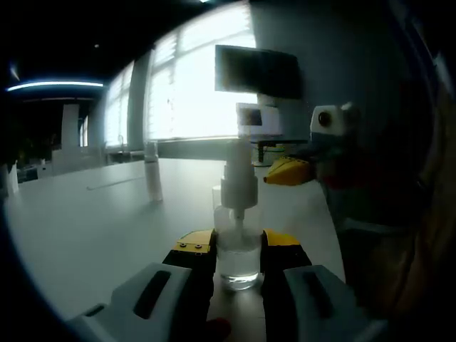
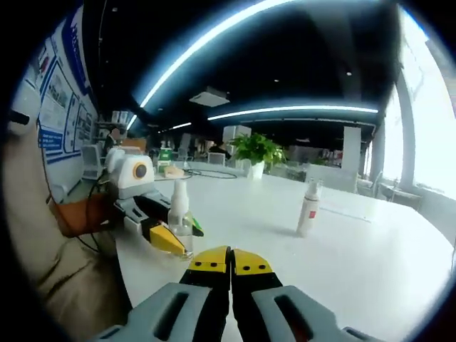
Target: Clamp pump bottle remove cover press pump head put on cover
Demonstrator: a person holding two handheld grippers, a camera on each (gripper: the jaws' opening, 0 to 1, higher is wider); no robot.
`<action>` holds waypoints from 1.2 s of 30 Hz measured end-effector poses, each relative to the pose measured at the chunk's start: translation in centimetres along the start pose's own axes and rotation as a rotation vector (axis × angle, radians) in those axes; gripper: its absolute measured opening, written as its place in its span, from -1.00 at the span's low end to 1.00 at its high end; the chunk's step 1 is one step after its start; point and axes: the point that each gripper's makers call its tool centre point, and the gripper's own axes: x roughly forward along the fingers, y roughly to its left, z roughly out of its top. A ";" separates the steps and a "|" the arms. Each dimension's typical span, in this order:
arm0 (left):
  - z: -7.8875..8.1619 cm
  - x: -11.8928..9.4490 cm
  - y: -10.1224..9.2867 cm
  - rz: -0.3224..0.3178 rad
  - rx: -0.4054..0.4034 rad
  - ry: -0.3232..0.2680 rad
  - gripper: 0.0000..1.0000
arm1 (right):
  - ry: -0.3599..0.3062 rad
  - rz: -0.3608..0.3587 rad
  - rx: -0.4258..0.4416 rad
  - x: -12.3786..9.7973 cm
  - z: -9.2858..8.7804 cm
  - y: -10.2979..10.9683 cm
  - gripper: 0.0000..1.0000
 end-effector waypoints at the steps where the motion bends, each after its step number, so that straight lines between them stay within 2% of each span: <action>1: 0.0 0.0 0.0 0.000 0.001 0.000 -0.69 | -0.009 -0.003 0.002 -0.1 0.0 0.0 -1.00; 9: 0.0 0.0 -0.1 -0.001 0.003 -0.001 -0.69 | -0.058 -0.022 0.012 -0.1 -0.3 -0.4 -1.00; 21: 0.0 0.0 0.0 -0.001 0.004 0.000 -0.69 | -0.045 -0.032 0.035 0.4 -2.0 -0.2 -1.00; 32: 0.0 0.0 0.1 -0.001 0.003 0.000 -0.69 | -0.062 -0.026 0.043 0.1 -2.0 0.2 -1.00; 36: 0.0 0.0 0.0 -0.001 0.004 0.000 -0.69 | -0.049 -0.040 0.031 0.3 -2.2 0.1 -1.00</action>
